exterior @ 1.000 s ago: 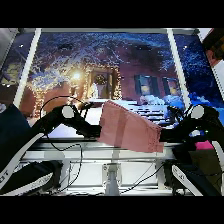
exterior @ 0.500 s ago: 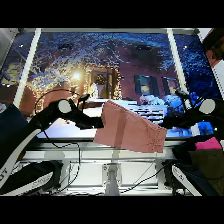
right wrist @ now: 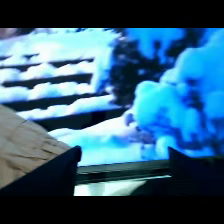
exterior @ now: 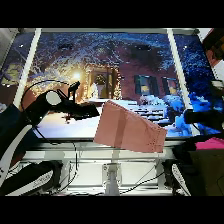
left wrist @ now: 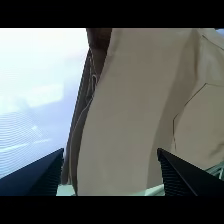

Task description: Fold the clothes and pants, and hang the long-sleeved shirts on hangers.

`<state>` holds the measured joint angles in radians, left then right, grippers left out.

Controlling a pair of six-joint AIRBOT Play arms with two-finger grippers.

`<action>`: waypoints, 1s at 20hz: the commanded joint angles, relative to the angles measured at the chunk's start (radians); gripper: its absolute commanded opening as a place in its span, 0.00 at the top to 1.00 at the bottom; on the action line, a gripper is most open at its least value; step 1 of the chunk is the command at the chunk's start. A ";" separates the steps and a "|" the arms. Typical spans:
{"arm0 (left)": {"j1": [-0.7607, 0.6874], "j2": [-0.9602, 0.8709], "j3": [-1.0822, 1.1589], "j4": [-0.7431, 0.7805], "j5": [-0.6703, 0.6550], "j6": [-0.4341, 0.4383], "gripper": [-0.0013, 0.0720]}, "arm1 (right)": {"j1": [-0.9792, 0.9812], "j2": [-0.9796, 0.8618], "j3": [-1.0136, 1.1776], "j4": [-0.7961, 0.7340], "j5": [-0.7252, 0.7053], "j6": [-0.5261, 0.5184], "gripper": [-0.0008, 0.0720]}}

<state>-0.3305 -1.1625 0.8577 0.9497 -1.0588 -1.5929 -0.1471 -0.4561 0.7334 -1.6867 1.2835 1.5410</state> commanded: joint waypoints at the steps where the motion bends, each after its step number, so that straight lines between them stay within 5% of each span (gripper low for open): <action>1: 0.006 0.002 0.003 0.000 0.000 0.011 0.10 | -0.114 0.224 -0.209 -0.022 -0.008 0.145 0.44; 4: 0.006 0.003 0.001 -0.008 0.002 0.011 0.10 | -0.189 0.250 -0.274 0.112 -0.009 0.216 0.54; 7: 0.006 0.003 0.002 -0.021 0.004 0.011 0.10 | -0.192 0.185 -0.253 0.299 -0.042 0.163 0.64; 14: 0.006 0.002 0.002 -0.042 0.004 0.011 0.10 | -0.138 -0.271 -0.253 0.380 0.004 -0.145 0.72; 15: 0.006 0.003 0.002 -0.042 0.003 0.011 0.10 | -0.127 -0.333 -0.253 0.376 0.005 -0.215 0.70; 16: 0.006 0.003 0.002 -0.042 0.003 0.011 0.10 | -0.121 -0.375 -0.253 0.372 -0.002 -0.267 0.58; 17: 0.006 0.003 0.002 -0.042 0.003 0.011 0.10 | -0.120 -0.407 -0.249 0.364 -0.002 -0.286 0.35; 18: 0.006 0.003 0.002 -0.042 0.003 0.011 0.10 | -0.120 -0.423 -0.243 0.346 0.000 -0.286 0.23; 20: 0.006 0.002 0.002 -0.042 0.004 0.011 0.10 | -0.120 -0.425 -0.241 0.331 0.016 -0.285 0.21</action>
<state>-0.3256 -1.1606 0.8589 0.9089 -1.0554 -1.5822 -0.2741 -0.8223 0.4873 -1.3376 1.2789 1.3167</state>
